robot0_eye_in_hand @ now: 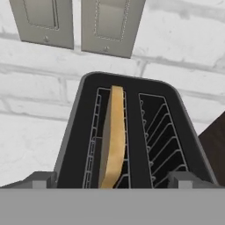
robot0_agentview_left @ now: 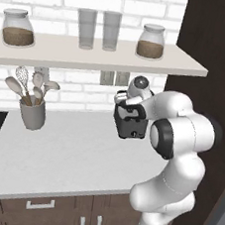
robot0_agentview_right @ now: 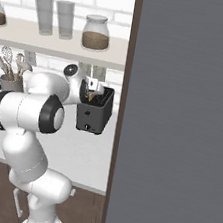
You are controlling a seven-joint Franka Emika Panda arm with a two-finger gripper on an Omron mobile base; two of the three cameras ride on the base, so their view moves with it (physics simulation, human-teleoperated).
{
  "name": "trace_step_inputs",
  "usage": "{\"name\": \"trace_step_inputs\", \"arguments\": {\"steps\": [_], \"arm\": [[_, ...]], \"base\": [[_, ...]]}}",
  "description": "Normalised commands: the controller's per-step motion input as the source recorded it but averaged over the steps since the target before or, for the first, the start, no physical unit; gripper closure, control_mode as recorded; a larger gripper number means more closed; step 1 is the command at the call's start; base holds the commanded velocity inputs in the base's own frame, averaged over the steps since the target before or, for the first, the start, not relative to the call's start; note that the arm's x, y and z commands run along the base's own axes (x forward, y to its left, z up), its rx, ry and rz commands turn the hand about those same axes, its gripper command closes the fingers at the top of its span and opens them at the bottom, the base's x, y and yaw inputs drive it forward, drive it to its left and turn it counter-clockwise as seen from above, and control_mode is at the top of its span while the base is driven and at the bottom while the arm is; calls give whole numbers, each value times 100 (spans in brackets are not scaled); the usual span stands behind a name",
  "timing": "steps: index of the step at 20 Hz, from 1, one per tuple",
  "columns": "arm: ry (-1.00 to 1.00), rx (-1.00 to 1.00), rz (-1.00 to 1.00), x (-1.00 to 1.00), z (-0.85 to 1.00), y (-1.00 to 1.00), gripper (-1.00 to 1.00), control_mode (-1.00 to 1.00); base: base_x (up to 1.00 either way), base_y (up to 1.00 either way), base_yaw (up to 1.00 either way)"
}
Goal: Start the toaster. Once the lever pops up, take the bread to the plate on the dining counter.
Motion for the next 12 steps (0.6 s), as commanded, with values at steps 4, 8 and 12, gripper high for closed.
{"name": "trace_step_inputs", "arguments": {"steps": [4,8,12], "arm": [[0,0,0,13,-19,0,-100,-100],[0,0,0,13,-11,0,-100,-100],[0,0,0,10,-6,0,-100,-100]], "base": [[0,0,0],[0,0,0],[0,0,0]]}}
